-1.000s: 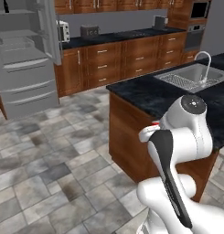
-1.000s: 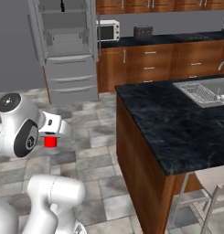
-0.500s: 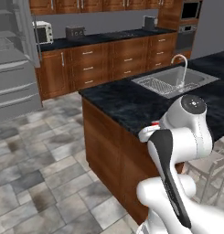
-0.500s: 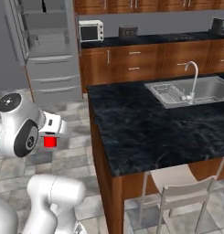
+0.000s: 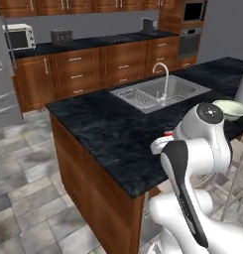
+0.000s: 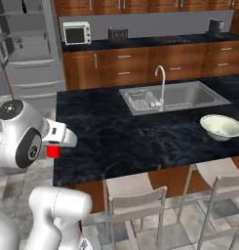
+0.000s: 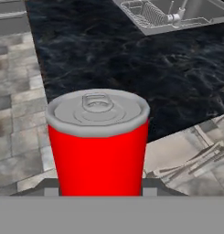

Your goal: Open the fridge, grab two sodas, and place both sodas inside the bowl with ice on the dining counter.

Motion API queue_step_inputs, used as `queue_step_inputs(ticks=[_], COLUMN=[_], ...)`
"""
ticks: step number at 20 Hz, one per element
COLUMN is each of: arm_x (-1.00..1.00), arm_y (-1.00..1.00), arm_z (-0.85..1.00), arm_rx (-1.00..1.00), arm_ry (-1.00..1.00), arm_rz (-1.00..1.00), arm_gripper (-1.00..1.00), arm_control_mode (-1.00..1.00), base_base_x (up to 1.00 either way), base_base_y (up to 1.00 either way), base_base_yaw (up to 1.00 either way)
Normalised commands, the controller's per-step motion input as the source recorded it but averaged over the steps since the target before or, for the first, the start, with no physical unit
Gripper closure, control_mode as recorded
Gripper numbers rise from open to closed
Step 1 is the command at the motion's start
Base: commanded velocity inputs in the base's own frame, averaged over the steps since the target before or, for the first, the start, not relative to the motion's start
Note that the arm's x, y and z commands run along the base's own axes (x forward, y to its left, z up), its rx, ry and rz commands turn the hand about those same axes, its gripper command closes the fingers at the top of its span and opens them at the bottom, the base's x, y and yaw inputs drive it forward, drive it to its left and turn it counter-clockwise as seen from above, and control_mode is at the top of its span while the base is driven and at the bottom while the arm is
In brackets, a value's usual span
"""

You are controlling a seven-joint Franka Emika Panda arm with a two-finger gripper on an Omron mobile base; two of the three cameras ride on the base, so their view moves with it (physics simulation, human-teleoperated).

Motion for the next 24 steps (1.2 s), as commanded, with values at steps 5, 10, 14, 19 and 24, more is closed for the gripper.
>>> queue_step_inputs(ticks=[5, 10, 14, 19, 24], arm_x=[0.0, 0.0, 0.0, 0.0, 0.0], arm_y=[0.0, 0.0, 0.0, 0.0, 0.0], arm_z=[0.0, 0.0, 0.0, 0.0, 0.0], arm_rx=[0.0, 0.0, 0.0, 0.0, 0.0], arm_ry=[0.0, 0.0, 0.0, 0.0, 0.0], arm_rz=[0.0, 0.0, 0.0, 0.0, 0.0], arm_gripper=[1.0, 1.0, 1.0, 1.0, 1.0], arm_control_mode=[1.0, 1.0, 1.0, 1.0, 1.0], base_base_x=[-0.17, -0.02, 0.01, 0.1, 0.2], base_base_y=[-0.99, -0.9, -0.75, -0.71, -0.71], base_base_yaw=[0.04, 0.06, 0.1, 0.14, 0.17])
